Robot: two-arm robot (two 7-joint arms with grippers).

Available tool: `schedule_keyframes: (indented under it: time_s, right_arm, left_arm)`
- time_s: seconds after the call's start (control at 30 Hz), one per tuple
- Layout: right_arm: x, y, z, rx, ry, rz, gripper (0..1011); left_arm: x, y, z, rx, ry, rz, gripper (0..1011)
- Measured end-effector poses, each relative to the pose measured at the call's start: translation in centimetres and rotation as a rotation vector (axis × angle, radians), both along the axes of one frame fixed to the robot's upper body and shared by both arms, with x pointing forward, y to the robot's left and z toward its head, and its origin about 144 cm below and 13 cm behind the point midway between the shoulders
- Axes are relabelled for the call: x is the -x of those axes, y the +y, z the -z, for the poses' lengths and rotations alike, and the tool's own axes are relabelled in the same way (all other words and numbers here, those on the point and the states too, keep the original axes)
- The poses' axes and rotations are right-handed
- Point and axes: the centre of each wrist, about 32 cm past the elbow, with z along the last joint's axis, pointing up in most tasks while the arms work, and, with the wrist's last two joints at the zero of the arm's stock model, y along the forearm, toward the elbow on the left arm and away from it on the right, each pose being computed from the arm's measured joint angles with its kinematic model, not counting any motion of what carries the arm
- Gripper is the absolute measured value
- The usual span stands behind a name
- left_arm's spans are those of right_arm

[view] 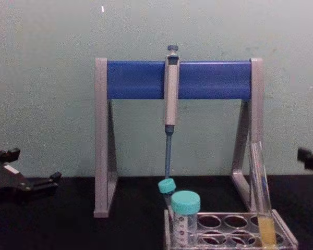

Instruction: Pick up the test tube from the test tube rack, shake it, then place it back into the test tube rack.

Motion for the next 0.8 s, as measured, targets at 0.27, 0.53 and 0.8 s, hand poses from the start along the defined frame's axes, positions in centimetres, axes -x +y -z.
schedule_keyframes:
  time_s: [0.27,0.53,0.8]
  right_arm:
    - [-0.3,0.9,1.3,0.081,0.132,0.062,1000]
    - [-0.5,0.8,1.7,0.074,0.154,0.058,1000]
    - [-0.5,0.8,1.6,0.075,0.152,0.057,1000]
  left_arm:
    - [0.0,0.0,0.0,0.0,0.0,0.0,1001]
    - [0.0,0.0,0.0,0.0,0.0,0.0,1001]
    - [0.0,0.0,0.0,0.0,0.0,0.0,1001]
